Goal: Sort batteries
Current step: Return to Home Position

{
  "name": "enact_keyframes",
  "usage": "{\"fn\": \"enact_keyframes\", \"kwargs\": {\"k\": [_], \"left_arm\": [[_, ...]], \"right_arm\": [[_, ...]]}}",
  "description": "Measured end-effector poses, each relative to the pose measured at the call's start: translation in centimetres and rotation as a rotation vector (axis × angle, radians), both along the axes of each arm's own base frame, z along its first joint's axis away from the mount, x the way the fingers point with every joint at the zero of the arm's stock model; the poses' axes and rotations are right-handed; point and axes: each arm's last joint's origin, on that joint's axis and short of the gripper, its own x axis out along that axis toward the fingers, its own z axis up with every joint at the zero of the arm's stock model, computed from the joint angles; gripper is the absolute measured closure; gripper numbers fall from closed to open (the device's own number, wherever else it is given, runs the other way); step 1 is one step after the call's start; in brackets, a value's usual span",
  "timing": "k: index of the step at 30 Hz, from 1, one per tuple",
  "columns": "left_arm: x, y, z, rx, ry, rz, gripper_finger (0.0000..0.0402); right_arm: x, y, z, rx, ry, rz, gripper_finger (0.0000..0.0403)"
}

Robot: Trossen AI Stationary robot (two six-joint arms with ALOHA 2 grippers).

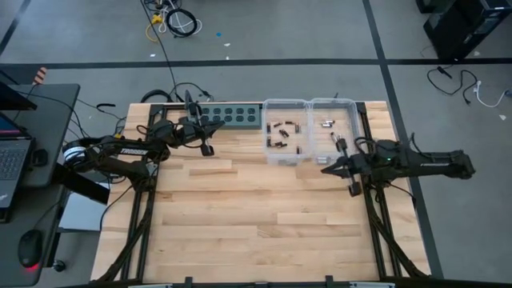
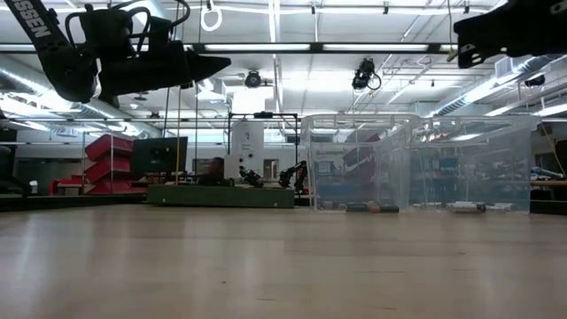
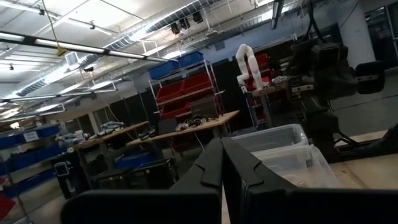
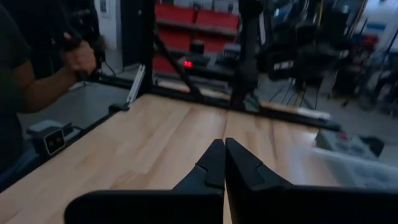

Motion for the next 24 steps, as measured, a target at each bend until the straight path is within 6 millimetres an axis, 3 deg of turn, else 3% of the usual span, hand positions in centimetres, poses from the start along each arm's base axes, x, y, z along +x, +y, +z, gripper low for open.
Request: {"fn": "enact_keyframes", "kwargs": {"k": [8, 15, 20, 24], "left_arm": [[0.0, 0.0, 0.0, -0.045, -0.012, -0.003, 0.04], [0.0, -0.1, -0.1, -0.175, -0.029, -0.088, 0.04], [-0.3, -2.1, -0.3, -0.122, -0.056, -0.275, 0.04], [-1.2, -3.1, -1.1, -0.125, -0.081, -0.169, 0.0401]], "right_arm": [[-2.5, -0.1, -1.7, -0.05, -0.144, -0.023, 0.0403], [-2.6, -0.3, -2.7, -0.084, -0.14, -0.049, 0.0403], [-2.7, -0.4, -2.7, -0.075, -0.144, -0.052, 0.0403], [-2.7, -0.4, -2.7, -0.052, -0.142, -0.053, 0.0403]]}}
